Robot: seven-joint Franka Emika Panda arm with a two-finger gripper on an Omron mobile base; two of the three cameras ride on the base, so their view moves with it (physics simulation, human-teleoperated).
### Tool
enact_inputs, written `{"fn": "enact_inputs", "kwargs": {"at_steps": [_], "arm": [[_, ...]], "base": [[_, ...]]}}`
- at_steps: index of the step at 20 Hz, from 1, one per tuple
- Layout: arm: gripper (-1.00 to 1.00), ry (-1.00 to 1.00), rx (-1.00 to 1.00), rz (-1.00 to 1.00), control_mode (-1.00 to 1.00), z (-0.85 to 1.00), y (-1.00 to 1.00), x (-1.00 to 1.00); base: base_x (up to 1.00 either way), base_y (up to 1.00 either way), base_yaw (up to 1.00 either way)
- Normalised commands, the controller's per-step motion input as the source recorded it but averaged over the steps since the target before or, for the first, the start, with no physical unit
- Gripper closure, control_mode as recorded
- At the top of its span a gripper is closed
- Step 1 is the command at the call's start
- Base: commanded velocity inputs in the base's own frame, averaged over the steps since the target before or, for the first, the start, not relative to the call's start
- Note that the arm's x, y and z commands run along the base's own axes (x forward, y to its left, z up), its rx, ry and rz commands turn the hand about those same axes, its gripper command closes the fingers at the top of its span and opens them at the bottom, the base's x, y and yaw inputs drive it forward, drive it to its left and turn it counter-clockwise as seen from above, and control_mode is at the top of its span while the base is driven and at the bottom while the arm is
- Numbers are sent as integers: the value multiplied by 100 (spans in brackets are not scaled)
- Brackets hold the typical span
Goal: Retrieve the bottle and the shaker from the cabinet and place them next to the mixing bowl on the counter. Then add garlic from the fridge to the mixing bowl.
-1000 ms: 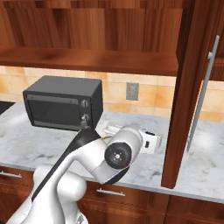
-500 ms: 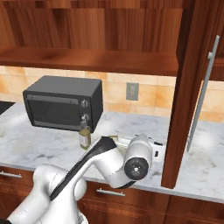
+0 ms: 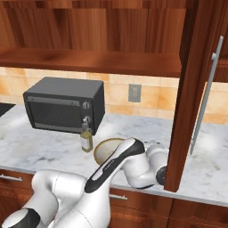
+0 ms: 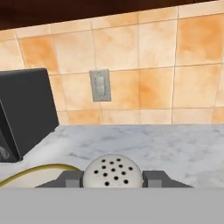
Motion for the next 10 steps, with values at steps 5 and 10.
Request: {"fn": "enact_inputs", "kwargs": {"at_steps": [5, 10], "arm": [[100, 0, 0, 15, -100, -38, 0, 69], [100, 0, 0, 13, -100, -39, -2, 60]], "base": [[0, 0, 0], [0, 0, 0]]}}
